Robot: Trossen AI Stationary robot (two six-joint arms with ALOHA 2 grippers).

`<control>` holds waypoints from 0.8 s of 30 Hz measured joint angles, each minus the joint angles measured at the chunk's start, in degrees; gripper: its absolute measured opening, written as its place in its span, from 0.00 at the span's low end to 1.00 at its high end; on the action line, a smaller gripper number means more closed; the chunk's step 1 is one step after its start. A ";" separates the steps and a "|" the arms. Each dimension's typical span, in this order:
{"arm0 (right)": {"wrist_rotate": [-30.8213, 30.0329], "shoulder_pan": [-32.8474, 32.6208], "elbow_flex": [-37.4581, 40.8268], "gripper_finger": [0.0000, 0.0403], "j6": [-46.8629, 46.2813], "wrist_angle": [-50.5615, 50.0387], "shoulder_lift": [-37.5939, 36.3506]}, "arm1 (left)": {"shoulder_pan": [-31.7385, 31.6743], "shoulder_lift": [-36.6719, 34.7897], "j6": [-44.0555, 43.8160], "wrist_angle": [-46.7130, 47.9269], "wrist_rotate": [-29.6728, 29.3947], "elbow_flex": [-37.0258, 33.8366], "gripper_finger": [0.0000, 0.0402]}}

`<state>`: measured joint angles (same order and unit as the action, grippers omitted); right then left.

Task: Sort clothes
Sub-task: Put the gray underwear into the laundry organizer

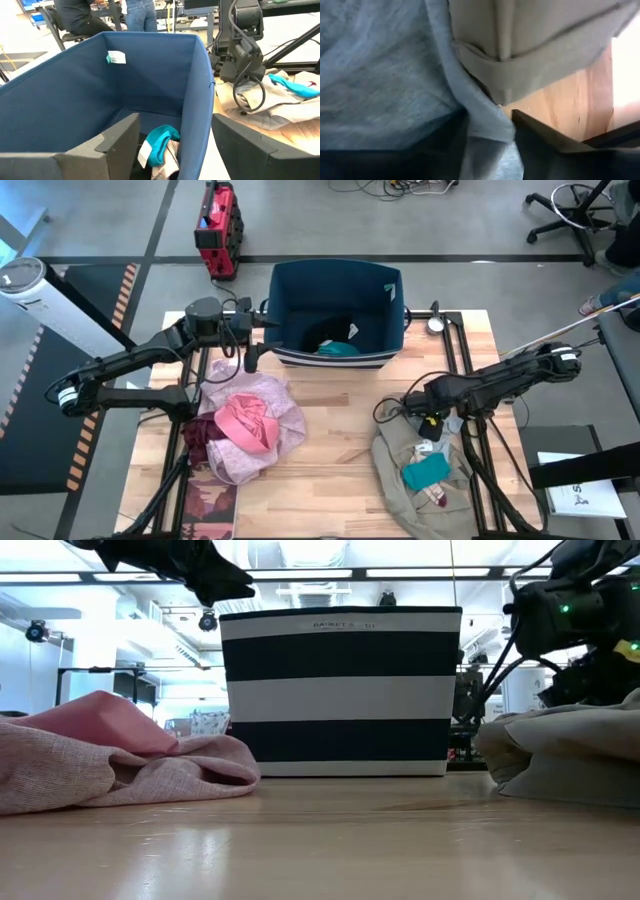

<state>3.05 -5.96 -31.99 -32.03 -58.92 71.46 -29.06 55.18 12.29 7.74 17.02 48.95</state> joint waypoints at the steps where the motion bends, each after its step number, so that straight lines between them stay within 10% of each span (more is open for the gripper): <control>1: 0.10 0.00 0.00 0.26 0.18 0.22 0.36 | 0.00 0.00 0.00 0.00 0.00 0.00 0.57; 5: 1.31 -0.02 -0.99 0.03 1.77 0.27 0.71 | 0.00 0.00 0.00 0.03 0.00 0.00 0.54; 24: -4.70 -1.31 -32.19 0.00 5.02 -16.98 -0.13 | 0.00 0.00 0.00 -0.02 0.00 -0.02 0.52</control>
<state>-1.65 -7.27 -64.18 -27.01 -75.90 71.33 -29.06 55.18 12.29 7.73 17.02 48.93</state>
